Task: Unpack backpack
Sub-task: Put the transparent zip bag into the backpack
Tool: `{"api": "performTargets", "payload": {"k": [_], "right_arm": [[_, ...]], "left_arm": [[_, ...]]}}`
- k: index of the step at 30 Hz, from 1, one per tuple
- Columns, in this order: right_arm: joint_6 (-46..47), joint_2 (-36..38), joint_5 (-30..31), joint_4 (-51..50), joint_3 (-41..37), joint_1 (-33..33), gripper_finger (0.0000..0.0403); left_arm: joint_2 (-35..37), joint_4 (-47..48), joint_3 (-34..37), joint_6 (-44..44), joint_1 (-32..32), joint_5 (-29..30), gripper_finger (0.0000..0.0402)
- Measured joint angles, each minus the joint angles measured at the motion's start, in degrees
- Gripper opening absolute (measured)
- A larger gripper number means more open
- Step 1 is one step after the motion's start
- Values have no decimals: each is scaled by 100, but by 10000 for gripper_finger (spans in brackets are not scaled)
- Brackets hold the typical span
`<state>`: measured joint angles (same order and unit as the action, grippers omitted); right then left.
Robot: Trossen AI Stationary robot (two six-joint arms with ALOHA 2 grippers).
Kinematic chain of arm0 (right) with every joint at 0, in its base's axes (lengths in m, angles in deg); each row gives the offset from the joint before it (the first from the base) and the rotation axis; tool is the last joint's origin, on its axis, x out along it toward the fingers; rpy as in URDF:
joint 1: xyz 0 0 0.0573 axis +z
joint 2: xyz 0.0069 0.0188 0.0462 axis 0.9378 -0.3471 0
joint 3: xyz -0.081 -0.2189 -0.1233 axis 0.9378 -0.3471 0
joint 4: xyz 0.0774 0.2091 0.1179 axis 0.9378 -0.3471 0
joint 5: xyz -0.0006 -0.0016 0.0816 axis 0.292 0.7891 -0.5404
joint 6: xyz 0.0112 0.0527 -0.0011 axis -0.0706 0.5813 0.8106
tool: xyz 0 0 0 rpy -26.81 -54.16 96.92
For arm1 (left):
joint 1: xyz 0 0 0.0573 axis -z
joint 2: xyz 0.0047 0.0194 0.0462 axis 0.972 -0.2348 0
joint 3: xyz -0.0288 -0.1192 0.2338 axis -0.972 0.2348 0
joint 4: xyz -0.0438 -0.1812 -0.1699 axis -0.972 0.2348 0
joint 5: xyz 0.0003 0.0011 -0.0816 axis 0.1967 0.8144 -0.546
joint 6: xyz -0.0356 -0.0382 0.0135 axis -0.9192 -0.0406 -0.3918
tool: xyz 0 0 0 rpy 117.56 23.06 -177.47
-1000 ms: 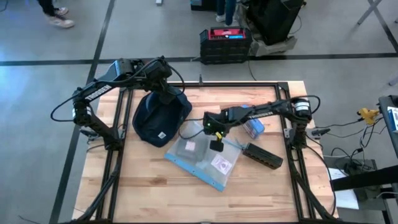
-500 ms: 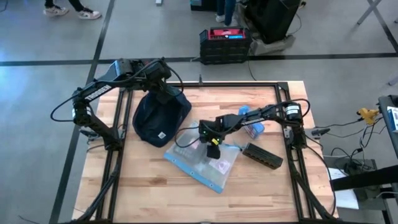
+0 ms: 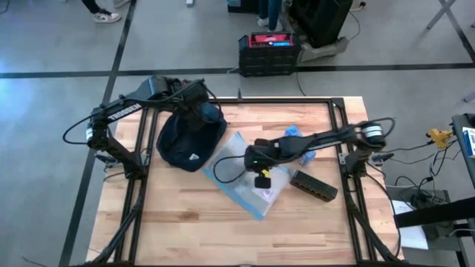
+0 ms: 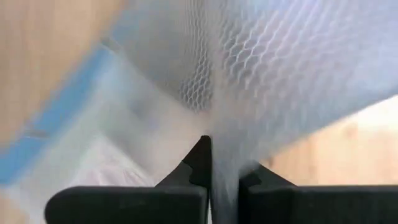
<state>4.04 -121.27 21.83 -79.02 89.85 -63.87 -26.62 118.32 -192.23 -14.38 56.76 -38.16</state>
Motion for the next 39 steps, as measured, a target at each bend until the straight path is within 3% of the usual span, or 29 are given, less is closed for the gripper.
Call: {"api": "performTargets", "payload": {"k": [6,13,19,24,27,34,39], "right_arm": [[-439,656,144,670,141,214,0],[-485,846,140,695,172,302,0],[-428,871,175,333,178,579,0],[13,995,652,-322,174,826,0],[348,1042,791,-701,113,890,0],[614,1042,855,-894,-188,866,0],[553,973,890,-827,-209,811,0]], "left_arm": [[-18,-46,-114,161,-70,161,0],[-9,-293,30,1121,-132,641,0],[-35,-2172,714,2366,-540,657,0],[-35,-4138,1476,3702,-1253,640,0],[-53,-5153,2056,4169,-1755,226,0],[-105,-7043,3596,4104,-2767,-150,13],[-103,-7299,4222,3632,-3328,-351,66]]}}
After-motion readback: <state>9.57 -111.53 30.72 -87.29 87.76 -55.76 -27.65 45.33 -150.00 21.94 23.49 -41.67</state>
